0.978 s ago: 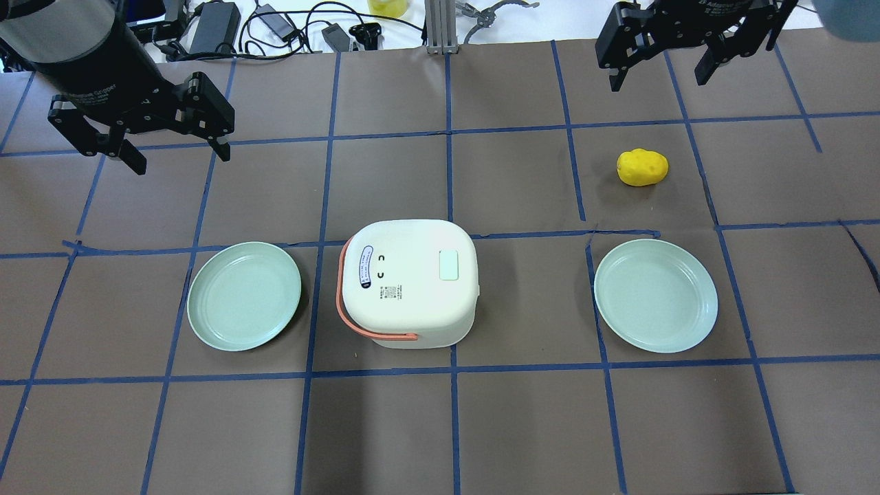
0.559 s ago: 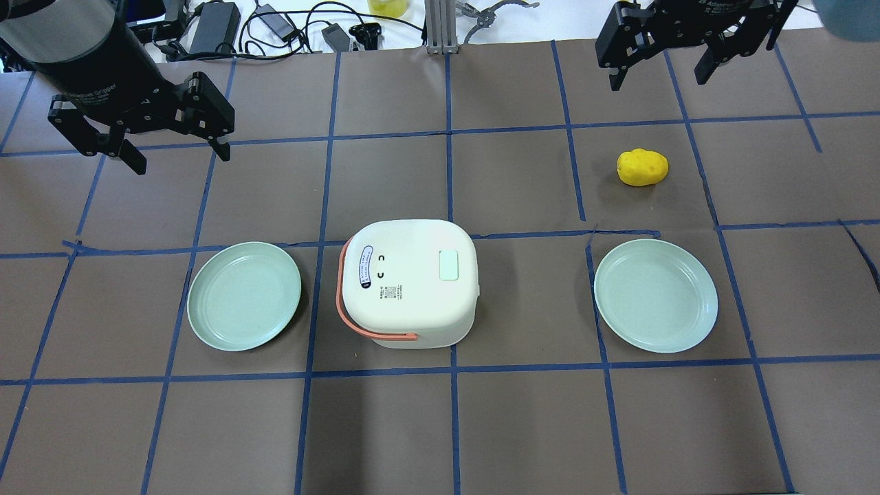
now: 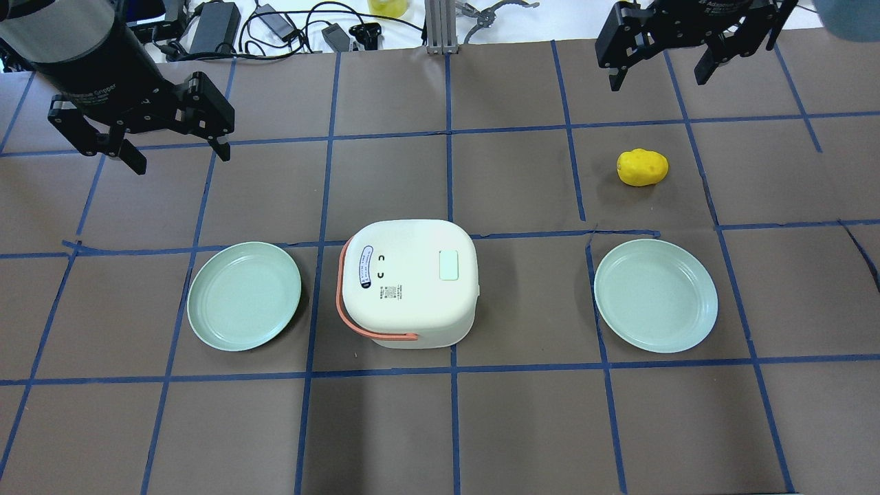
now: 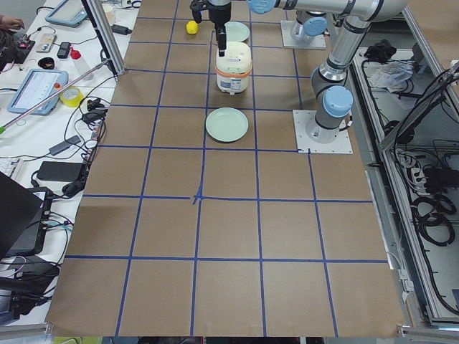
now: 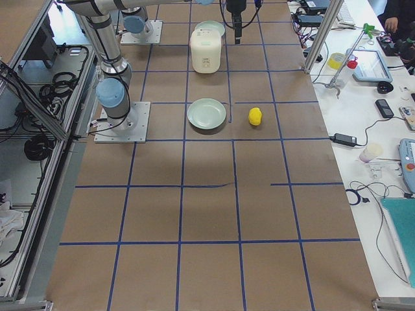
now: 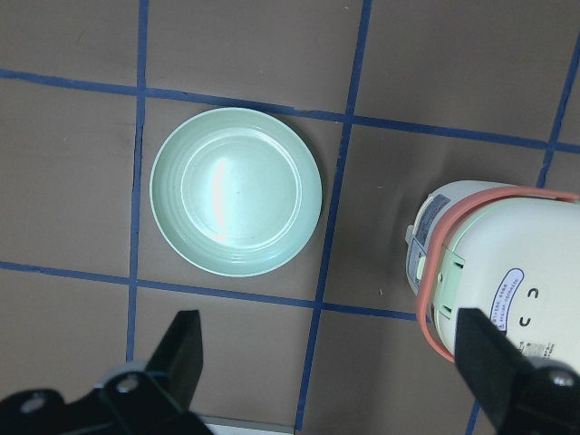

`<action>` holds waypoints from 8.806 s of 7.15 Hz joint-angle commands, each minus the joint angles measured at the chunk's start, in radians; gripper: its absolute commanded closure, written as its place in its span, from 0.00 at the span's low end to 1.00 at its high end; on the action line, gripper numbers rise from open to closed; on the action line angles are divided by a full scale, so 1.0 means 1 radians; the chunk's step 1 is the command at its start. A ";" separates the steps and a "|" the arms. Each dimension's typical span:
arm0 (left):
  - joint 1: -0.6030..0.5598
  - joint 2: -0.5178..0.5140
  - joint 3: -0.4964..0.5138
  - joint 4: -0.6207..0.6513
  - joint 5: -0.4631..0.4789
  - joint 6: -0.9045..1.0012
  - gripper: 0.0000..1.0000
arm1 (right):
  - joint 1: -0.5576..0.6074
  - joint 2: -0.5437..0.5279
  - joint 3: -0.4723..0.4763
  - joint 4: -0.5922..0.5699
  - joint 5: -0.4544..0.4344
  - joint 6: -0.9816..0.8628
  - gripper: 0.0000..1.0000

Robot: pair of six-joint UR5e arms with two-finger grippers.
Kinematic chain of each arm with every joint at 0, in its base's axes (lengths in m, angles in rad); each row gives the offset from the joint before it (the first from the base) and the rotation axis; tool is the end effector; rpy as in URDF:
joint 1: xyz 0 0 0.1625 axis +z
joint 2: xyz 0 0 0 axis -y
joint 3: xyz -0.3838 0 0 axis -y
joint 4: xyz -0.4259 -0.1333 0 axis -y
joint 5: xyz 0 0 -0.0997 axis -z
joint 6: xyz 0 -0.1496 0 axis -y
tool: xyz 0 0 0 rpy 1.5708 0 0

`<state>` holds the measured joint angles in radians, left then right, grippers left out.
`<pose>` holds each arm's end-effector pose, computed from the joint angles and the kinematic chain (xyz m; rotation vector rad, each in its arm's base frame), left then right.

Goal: Press rice cooker button

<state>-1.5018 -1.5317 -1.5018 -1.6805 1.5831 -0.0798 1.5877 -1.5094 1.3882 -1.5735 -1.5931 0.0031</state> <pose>-0.0961 -0.5157 0.4422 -0.2326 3.1206 0.0024 0.1395 -0.5615 0.4610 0.0193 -3.1145 0.1935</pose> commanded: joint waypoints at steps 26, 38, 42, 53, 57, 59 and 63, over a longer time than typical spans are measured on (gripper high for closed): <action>0.000 -0.001 0.000 0.001 0.000 0.000 0.00 | 0.448 0.083 0.233 -0.181 0.013 0.618 0.75; 0.000 -0.001 0.000 -0.001 0.000 0.000 0.00 | 0.474 0.100 0.284 -0.230 0.013 0.606 1.00; 0.000 -0.001 0.000 -0.001 0.000 0.000 0.00 | 0.474 0.101 0.319 -0.264 0.013 0.604 1.00; 0.000 0.001 0.000 0.001 0.000 0.000 0.00 | 0.474 0.100 0.345 -0.315 0.012 0.598 0.97; 0.000 0.001 0.000 -0.001 0.000 0.000 0.00 | 0.456 0.014 0.217 -0.231 -0.001 0.574 0.85; 0.000 0.001 0.000 -0.001 0.000 0.000 0.00 | 0.354 0.014 0.135 -0.140 -0.027 0.363 0.48; 0.000 0.001 0.000 -0.001 0.000 0.000 0.00 | 0.115 0.011 0.091 -0.114 -0.013 0.093 0.00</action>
<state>-1.5018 -1.5309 -1.5018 -1.6812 1.5831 -0.0798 1.7574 -1.4974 1.4926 -1.7069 -1.6113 0.1657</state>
